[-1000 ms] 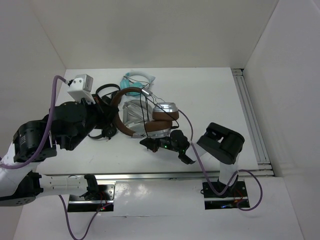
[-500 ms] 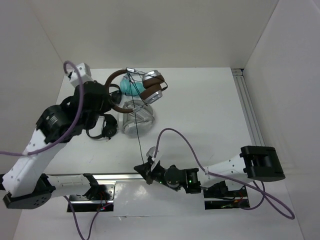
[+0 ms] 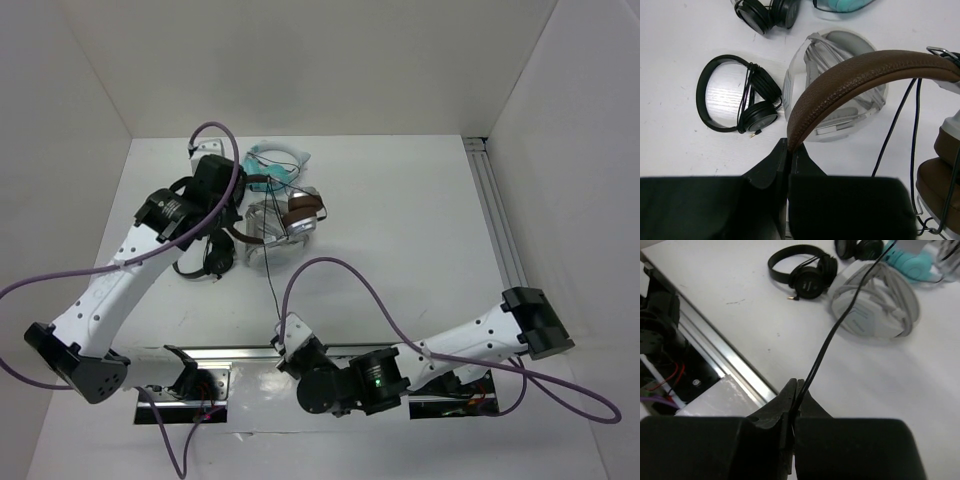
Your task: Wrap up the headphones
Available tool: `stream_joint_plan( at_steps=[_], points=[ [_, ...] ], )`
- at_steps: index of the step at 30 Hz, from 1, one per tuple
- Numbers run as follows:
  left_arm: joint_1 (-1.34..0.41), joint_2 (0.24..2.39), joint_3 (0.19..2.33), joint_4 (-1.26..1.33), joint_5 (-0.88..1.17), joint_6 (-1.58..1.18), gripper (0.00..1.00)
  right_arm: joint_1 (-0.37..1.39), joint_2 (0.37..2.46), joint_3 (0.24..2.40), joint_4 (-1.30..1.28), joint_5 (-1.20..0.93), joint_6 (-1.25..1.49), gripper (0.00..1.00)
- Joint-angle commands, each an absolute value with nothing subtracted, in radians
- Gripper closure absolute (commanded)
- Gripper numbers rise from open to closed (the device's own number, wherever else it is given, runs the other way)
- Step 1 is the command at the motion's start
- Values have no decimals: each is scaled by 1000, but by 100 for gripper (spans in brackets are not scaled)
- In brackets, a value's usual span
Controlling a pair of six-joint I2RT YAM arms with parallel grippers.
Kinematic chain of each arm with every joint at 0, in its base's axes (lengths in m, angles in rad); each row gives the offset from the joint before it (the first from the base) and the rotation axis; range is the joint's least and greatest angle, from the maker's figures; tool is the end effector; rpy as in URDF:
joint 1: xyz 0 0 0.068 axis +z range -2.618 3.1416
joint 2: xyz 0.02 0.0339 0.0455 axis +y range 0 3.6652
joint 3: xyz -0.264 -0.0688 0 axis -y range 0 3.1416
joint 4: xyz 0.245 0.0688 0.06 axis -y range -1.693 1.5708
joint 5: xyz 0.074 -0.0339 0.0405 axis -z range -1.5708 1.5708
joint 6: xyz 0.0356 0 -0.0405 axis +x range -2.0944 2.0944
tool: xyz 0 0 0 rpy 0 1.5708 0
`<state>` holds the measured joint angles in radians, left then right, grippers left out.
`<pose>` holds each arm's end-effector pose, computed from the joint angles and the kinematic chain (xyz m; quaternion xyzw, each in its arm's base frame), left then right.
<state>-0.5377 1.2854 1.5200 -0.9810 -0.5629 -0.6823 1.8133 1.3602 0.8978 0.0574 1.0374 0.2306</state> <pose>0.2214 -0.1099 0.4114 -0.1746 0.8699 -0.0119 0.4612 -0.0412 0.2942 0.2798 -0.3239 0.7037 0.1919 0.6025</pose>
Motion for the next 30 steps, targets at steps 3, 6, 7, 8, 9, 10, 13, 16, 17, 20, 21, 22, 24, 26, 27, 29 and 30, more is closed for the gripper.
stream_joint_plan(
  at_steps=[3,6,7,8,9,10,13,16,17,20,21,22,24,26,27,29,30],
  points=[
    [-529,1266,1450,-902,-489,-557,100,1832,1355,1058,-198,1189,103,100],
    [-544,1275,1369,-902,-480,-519,100,1832,1333,1113,-198,1203,-55,100],
    [-554,1275,1347,-902,-480,-518,100,1832,1324,1129,-198,1186,-121,100],
    [-564,1275,1309,-891,-468,-508,100,1821,1324,1143,-218,1186,-144,100],
    [-587,1266,1292,-876,-459,-491,100,1807,1324,1169,-231,1186,-159,100],
    [-601,1241,1273,-859,-424,-476,100,1807,1313,1169,-247,1186,-187,100],
    [-652,1181,1194,-790,-309,-401,100,1796,1292,1180,-299,1197,-207,100],
    [-698,1108,1154,-776,-259,-368,100,1787,1282,1180,-362,1207,-207,100],
    [-710,1094,1154,-785,-238,-368,100,1787,1273,1180,-373,1207,-207,100],
    [-784,1042,1144,-830,-215,-359,100,1787,1261,1158,-397,1218,-231,100],
    [-804,1029,1144,-845,-215,-368,100,1778,1244,1158,-385,1218,-241,100],
    [-852,1007,1144,-857,-215,-368,100,1761,1232,1131,-374,1204,-253,100],
    [-902,980,1144,-886,-215,-386,100,1712,1187,1109,-330,1168,-300,100],
    [-963,948,1134,-906,-235,-396,100,1677,1155,1077,-293,1116,-336,100],
    [-980,948,1134,-917,-235,-409,100,1642,1125,1077,-263,1103,-365,100],
    [-1021,936,1124,-939,-258,-428,100,1614,1103,1066,-253,1068,-388,100],
    [-1031,925,1124,-939,-258,-428,100,1582,1089,1066,-253,1057,-400,100]
  ],
)
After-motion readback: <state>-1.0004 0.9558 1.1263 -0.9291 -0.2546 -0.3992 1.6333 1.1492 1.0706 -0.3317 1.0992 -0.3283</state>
